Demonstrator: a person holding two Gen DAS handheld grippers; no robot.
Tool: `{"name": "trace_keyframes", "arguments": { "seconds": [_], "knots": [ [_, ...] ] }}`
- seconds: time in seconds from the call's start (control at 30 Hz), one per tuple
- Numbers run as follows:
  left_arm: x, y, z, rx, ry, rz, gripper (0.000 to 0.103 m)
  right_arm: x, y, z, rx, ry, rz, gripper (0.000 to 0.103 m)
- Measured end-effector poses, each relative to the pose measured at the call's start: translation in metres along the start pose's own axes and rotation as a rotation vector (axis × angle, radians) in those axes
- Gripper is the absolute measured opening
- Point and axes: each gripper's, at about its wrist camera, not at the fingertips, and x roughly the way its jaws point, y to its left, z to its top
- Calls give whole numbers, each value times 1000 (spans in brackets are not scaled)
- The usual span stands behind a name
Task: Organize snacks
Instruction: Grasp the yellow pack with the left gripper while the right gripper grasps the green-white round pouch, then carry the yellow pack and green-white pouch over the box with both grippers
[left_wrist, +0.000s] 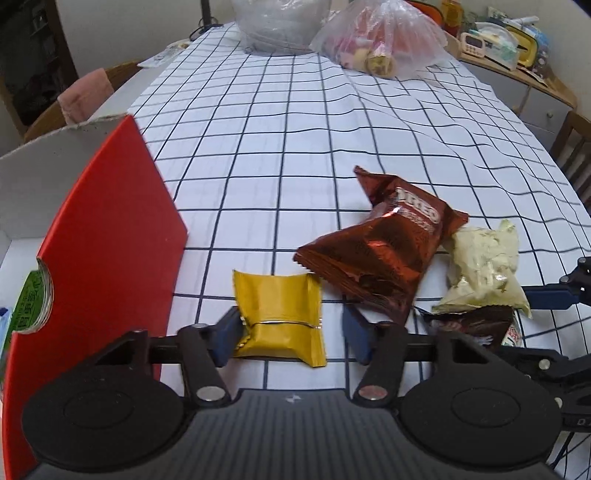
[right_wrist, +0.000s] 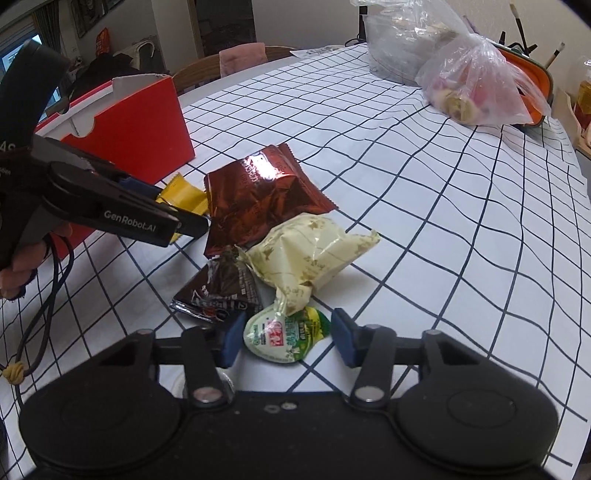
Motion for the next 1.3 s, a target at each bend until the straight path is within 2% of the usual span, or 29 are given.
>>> {"name": "trace_keyframes", "arguments": {
  "seconds": [0.03, 0.1, 0.13, 0.3, 0.37, 0.6, 0.87, 0.9, 1.0, 1.1, 1.17, 1.23, 1.3],
  "knots": [
    [-1, -2, 0, 8, -2, -8, 44, 0, 0, 0, 3, -1, -4, 48],
    [-2, -4, 0, 17, -1, -5, 42, -2, 1, -1, 10, -7, -12, 45],
    [-2, -4, 0, 19, 0, -8, 37, -3, 1, -2, 13, -11, -15, 44],
    [-4, -3, -2, 25, 3, -3, 35, -9, 4, -4, 36, -22, -31, 41],
    [-5, 0, -3, 21, 7, -7, 34, -12, 5, -6, 44, -28, -41, 33],
    [-17, 1, -9, 17, 8, -38, 34, -24, 9, -12, 84, -35, -78, 20],
    [-35, 3, -20, 23, 7, -85, 34, -34, 12, -21, 146, -49, -133, 11],
    [-37, 2, -22, 25, 7, -91, 34, -34, 12, -23, 153, -47, -142, 11],
    [-43, 1, -26, 33, 5, -105, 34, -34, 11, -31, 198, -37, -189, 22],
    [-47, 2, -30, 35, 6, -114, 34, -35, 8, -39, 258, -36, -189, 24],
    [-51, 4, -31, 36, 2, -118, 34, -36, 11, -40, 261, -44, -197, 30],
    [-54, 5, -33, 36, -1, -122, 34, -34, 14, -38, 245, -44, -203, 42],
    [-57, 5, -33, 37, -7, -124, 34, -31, 16, -34, 223, -44, -205, 46]
  ]
}}
